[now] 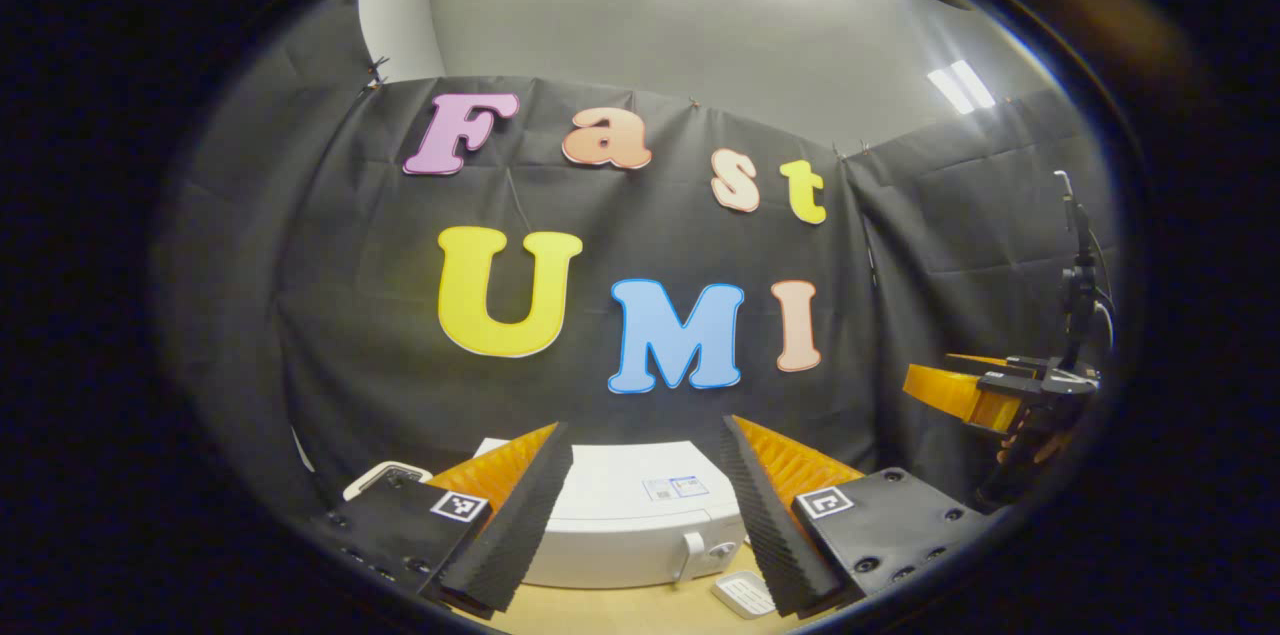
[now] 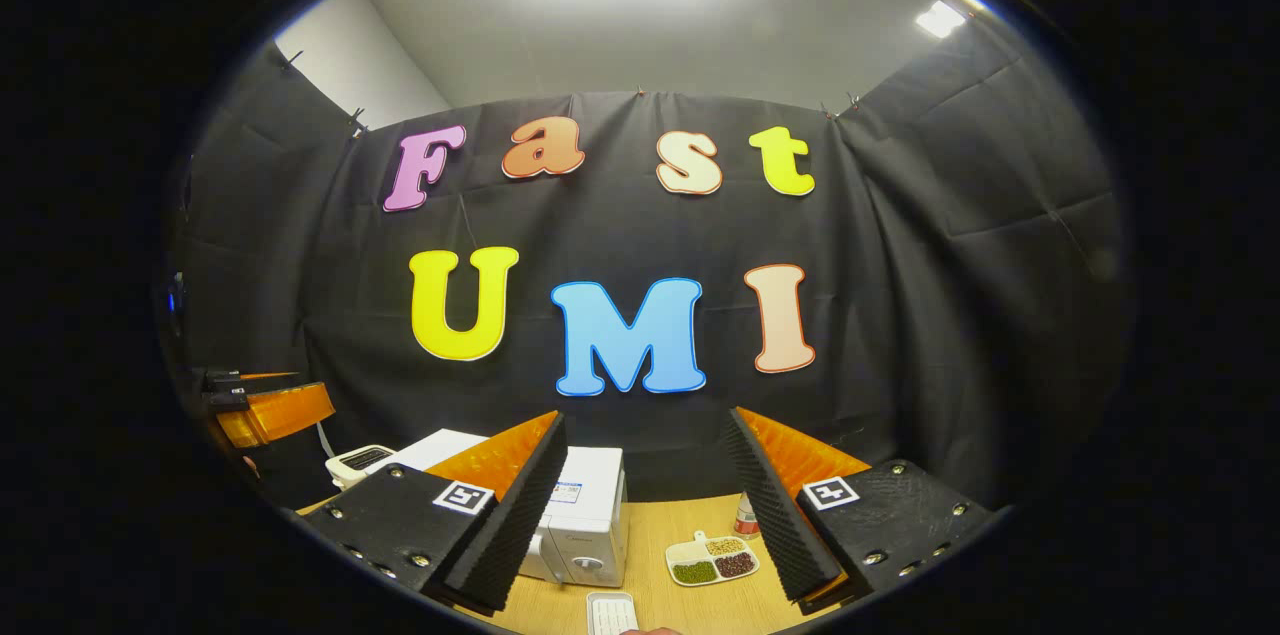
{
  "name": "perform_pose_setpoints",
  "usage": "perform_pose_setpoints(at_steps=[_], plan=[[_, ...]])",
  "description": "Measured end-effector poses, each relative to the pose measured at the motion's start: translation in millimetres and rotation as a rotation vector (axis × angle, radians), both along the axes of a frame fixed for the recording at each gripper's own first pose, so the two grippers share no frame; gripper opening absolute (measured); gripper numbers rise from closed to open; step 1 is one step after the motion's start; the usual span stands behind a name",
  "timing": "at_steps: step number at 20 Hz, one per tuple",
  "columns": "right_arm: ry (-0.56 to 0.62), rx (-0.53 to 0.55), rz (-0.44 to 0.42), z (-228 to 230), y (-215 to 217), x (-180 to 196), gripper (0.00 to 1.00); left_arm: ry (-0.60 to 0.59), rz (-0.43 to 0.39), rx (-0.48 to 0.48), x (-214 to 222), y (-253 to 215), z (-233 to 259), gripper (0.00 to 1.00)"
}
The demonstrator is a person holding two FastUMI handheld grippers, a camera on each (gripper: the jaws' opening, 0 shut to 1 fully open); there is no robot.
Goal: Open the microwave oven with the left hand, put the food in, and close the microwave oven.
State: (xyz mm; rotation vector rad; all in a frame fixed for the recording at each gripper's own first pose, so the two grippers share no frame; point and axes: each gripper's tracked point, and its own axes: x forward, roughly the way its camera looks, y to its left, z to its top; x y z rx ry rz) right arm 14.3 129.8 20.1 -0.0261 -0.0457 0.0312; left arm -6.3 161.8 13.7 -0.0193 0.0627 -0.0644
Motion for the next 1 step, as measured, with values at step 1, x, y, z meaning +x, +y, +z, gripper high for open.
perform_pose_setpoints(at_steps=[1], plan=[[0.004, 0.003, 0.0, -0.8, 1.5, -0.2, 0.96, 0.003, -0.002, -0.001, -2.1, 1.8, -1.8, 0.96]])
